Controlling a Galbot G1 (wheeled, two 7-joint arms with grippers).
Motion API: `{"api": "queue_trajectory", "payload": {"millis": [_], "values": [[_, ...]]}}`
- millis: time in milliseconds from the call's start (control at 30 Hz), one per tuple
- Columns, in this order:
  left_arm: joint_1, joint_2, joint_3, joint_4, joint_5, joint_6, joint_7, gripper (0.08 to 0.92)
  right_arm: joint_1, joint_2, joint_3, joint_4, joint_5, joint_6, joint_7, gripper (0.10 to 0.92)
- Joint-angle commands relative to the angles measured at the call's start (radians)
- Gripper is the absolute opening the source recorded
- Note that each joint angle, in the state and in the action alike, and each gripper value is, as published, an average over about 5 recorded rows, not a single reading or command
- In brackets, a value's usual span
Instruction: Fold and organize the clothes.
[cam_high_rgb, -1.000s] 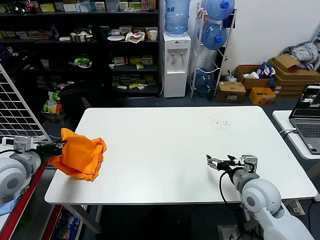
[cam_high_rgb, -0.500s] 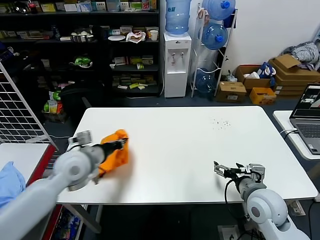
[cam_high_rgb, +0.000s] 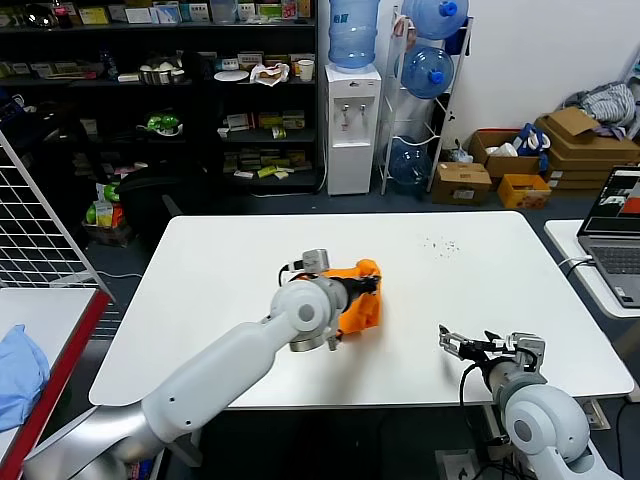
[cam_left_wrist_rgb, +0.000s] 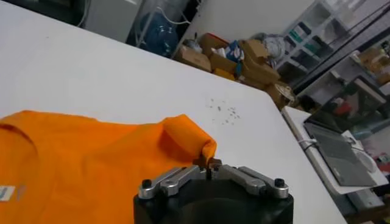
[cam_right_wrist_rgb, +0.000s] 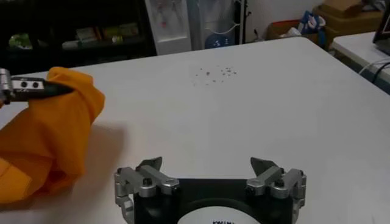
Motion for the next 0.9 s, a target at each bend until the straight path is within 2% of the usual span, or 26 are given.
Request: {"api": "queue_trajectory", "payload": {"millis": [33,333,433,533,667,767,900], "values": [[-0.090,-0.191,0.074,0.185,0.109,-0.009,-0.011,0.104,-0.016,0.012,0.009,0.009,-0.003,0.000,0.002,0.921],[-0.083,-0.194,0.067,0.199,0.133,-0.019,0.003,0.104,-0.039,-0.003,0.031,0.037,-0.006,0.001,-0.026,0.921],[-0.070,-0.193,0.048,0.167,0.133,-0.036,0.007,0.123,-0.067,-0.017,0.049,0.061,-0.067,0.044,-0.134,0.921],[-0.050,-0.172,0.022,0.102,0.130,-0.042,0.005,0.188,-0.100,-0.042,0.076,0.099,-0.142,0.135,-0.267,0.921],[-0.008,-0.098,-0.007,-0.012,0.154,-0.046,0.014,0.300,-0.121,-0.074,0.102,0.134,-0.169,0.215,-0.358,0.921],[0.052,-0.010,-0.056,-0.126,0.190,-0.045,0.030,0.378,-0.128,-0.081,0.095,0.134,-0.194,0.254,-0.395,0.921],[0.191,0.137,-0.174,-0.243,0.304,-0.046,0.123,0.491,-0.127,-0.068,0.086,0.093,-0.235,0.355,-0.410,0.921]]}}
